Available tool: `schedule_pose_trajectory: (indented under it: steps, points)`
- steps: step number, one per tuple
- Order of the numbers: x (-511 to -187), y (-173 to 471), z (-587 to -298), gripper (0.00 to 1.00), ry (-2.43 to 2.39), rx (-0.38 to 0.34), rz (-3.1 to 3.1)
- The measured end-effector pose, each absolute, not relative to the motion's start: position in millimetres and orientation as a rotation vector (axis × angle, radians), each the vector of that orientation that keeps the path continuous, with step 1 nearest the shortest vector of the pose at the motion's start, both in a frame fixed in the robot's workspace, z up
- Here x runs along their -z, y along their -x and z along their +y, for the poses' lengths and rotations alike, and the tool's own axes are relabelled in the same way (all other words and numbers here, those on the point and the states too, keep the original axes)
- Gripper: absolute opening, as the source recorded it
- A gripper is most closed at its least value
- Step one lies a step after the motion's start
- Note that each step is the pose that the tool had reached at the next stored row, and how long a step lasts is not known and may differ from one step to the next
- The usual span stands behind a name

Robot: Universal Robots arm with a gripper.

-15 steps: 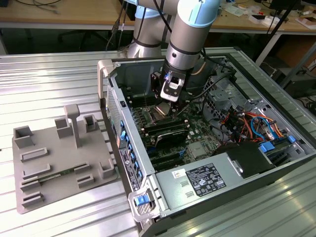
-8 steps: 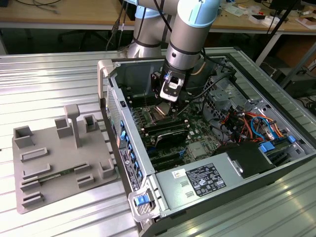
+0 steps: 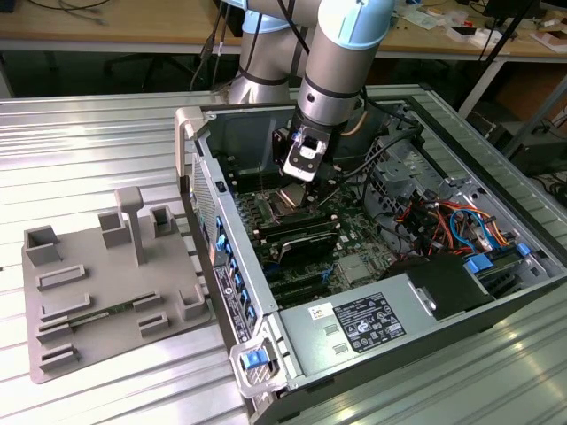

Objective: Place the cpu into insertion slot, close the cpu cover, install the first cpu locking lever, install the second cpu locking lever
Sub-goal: 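Place the cpu into insertion slot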

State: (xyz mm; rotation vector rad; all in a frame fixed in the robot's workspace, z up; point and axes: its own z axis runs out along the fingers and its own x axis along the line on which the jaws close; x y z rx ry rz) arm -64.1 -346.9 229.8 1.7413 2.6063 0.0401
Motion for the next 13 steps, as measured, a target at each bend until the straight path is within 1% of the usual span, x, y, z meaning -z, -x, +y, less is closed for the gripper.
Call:
schedule_pose_trajectory:
  steps: [13]
  points:
    - [-229.8,64.2,-346.9,0.55,-1.773,-0.040,2.584]
